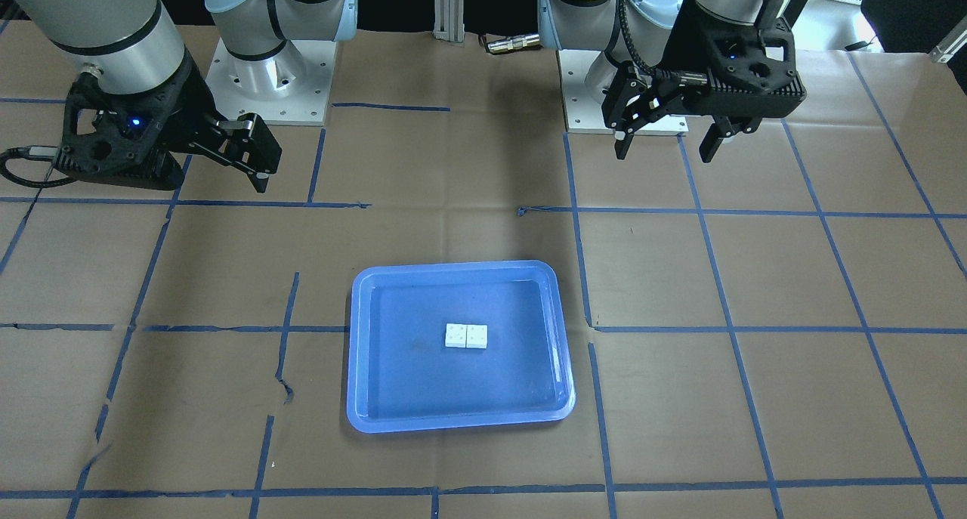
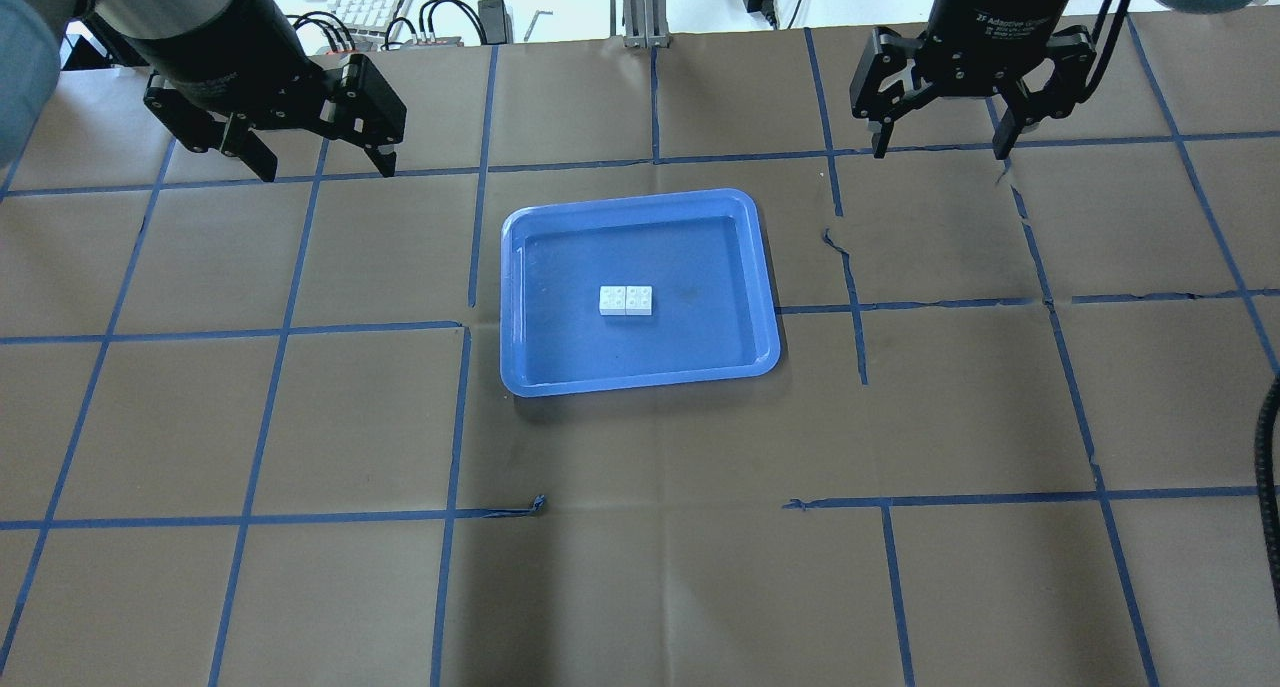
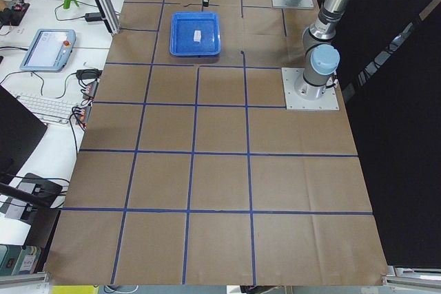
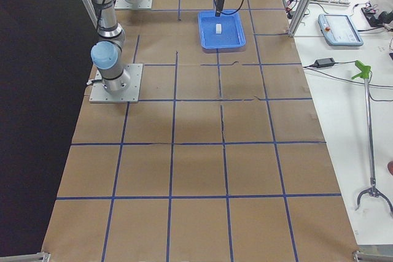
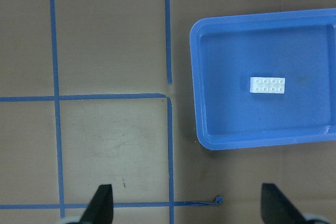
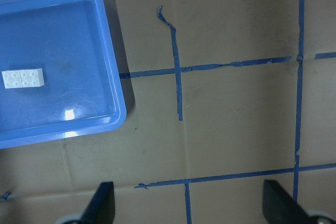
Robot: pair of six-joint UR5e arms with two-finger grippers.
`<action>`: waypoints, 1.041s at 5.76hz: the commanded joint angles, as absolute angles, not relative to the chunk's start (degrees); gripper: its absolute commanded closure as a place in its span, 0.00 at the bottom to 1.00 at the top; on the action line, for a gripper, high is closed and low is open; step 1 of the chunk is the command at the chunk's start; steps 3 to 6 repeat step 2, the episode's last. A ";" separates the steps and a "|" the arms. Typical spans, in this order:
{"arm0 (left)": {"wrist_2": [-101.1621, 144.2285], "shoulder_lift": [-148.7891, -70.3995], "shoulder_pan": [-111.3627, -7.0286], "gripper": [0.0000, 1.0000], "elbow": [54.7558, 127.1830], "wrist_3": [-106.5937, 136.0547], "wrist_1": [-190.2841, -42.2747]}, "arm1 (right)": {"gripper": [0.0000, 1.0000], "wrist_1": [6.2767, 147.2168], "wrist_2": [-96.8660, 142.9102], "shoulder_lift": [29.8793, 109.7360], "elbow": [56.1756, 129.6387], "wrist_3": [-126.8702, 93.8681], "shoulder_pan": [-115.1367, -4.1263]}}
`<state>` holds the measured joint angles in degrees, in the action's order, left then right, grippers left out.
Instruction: Assemble white blocks and place on blue tray
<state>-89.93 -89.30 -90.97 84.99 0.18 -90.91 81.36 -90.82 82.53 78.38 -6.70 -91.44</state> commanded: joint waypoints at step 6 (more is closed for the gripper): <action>-90.00 -89.30 -90.97 0.00 84.99 0.18 -90.97 | 0.00 81.39 -90.88 82.53 78.49 -6.51 -91.41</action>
